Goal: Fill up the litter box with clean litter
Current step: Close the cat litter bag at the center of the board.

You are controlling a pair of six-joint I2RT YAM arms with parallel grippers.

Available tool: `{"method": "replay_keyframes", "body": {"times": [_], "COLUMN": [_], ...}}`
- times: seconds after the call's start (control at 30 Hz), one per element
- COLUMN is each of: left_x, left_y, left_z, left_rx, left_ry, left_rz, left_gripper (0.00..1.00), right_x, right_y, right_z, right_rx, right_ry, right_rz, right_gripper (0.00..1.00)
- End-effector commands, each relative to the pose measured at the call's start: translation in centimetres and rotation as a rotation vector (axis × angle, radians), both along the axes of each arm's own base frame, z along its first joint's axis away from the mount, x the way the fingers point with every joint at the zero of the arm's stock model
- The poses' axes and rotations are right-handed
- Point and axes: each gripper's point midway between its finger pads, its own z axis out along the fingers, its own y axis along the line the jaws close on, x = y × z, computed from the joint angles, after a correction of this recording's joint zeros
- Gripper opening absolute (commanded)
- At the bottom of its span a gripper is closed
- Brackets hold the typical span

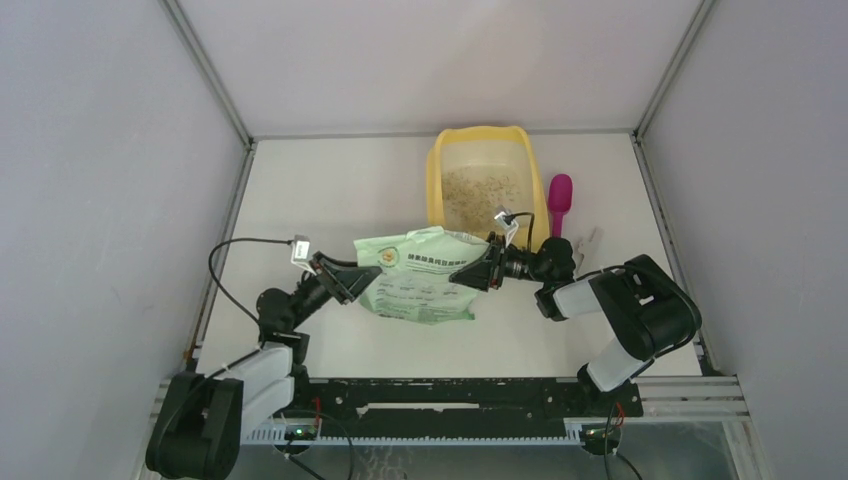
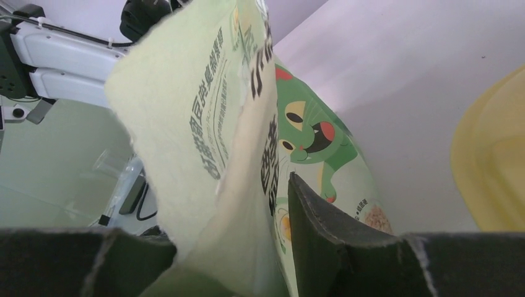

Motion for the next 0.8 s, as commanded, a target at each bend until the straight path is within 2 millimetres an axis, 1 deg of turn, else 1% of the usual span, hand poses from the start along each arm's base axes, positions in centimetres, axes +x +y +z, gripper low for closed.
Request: {"method": "replay_keyframes", "body": {"times": [0.0, 0.03, 0.1, 0.13, 0.2, 0.3, 0.37, 0.43, 0.53, 0.6, 0.67, 0.77], "left_x": [-0.5, -0.4, -0.3, -0.2, 0.1, 0.4, 0.6, 0.4, -0.2, -0.4, -0.8, -1.4], "left_y": [-0.1, -0.1, -0.2, -0.2, -0.2, 0.0, 0.2, 0.5, 1.1, 1.8, 2.3, 2.4], "left_z": [3.5, 3.6, 3.6, 3.5, 3.2, 3.0, 2.8, 2.4, 2.7, 2.4, 2.4, 1.3], "left_rx": [-0.038, -0.039, -0.04, -0.038, -0.036, -0.029, -0.015, 0.01, 0.047, 0.087, 0.1, 0.11], "left_ry": [-0.131, -0.13, -0.119, -0.111, -0.082, -0.053, -0.03, 0.007, 0.018, 0.047, 0.058, 0.108], "left_rz": [-0.014, -0.015, -0.019, -0.022, -0.015, 0.009, 0.029, 0.052, 0.087, 0.133, 0.162, 0.166], "left_gripper": [0.39, 0.32, 0.15, 0.1, 0.05, 0.02, 0.02, 0.02, 0.03, 0.03, 0.06, 0.05], "right_x": [0.2, 0.3, 0.3, 0.3, 0.2, -0.3, -0.7, -1.1, -2.1, -3.1, -4.0, -5.3], "right_y": [0.0, 0.0, 0.0, 0.0, -0.1, -0.2, -0.3, -0.4, -0.6, -0.6, -0.5, 0.1], "right_z": [1.4, 1.5, 1.5, 1.5, 1.6, 1.7, 1.8, 2.0, 2.2, 2.4, 2.4, 2.4], "right_rx": [0.044, 0.047, 0.049, 0.051, 0.057, 0.066, 0.071, 0.075, 0.081, 0.083, 0.078, 0.061], "right_ry": [-0.037, -0.035, -0.027, -0.024, -0.008, 0.038, 0.067, 0.1, 0.133, 0.135, 0.141, 0.152], "right_rz": [-0.015, -0.017, -0.021, -0.018, -0.014, -0.003, 0.008, 0.012, 0.028, 0.038, 0.049, 0.068], "right_gripper": [0.44, 0.43, 0.38, 0.35, 0.29, 0.21, 0.18, 0.17, 0.17, 0.17, 0.16, 0.15]}}
